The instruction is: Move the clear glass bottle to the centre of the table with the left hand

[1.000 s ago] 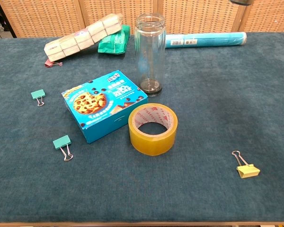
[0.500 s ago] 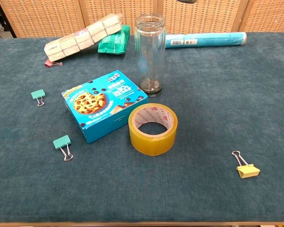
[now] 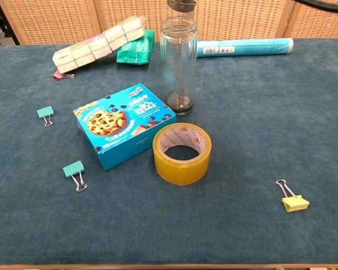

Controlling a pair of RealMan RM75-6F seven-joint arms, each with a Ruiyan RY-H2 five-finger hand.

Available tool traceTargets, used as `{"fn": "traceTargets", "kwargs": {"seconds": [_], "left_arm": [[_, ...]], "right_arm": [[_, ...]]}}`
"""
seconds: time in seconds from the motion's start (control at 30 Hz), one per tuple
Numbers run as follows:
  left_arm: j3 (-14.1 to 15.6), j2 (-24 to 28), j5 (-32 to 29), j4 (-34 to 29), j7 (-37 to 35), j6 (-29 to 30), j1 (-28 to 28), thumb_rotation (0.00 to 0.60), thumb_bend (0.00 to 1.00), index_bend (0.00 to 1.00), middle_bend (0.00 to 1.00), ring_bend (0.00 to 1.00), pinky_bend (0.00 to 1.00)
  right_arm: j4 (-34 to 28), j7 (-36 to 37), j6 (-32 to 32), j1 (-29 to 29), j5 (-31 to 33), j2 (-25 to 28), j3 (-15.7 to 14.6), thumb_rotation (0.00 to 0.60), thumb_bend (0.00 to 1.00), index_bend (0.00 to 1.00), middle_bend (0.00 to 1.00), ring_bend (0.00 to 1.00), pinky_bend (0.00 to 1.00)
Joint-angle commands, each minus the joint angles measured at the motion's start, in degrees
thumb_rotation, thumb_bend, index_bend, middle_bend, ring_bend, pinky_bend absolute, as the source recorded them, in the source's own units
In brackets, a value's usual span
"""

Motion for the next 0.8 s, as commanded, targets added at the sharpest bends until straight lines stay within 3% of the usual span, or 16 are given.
{"fn": "traceTargets", "kwargs": {"seconds": [0.03, 0.8], "left_arm": [[0.12, 0.13, 0.26, 0.19, -0.44, 0.17, 0.13, 0.6, 0.34, 0.0, 0.0, 0.0, 0.0], [0.24, 0.34, 0.32, 0.19, -0.91, -0.16, -0.04, 0.6, 0.34, 0.0, 0.0, 0.0, 0.0]], "right_arm": [[0.81, 0.1, 0.33, 0.19, 0.29, -0.41, -0.66, 0.6, 0.49, 0.63, 0.05, 0.0, 0.0], [3.01, 1.41, 1.11, 1.2, -0.88, -2.67, -3.12, 0.6, 0.49, 0.63, 0.05, 0.0, 0.0]]}}
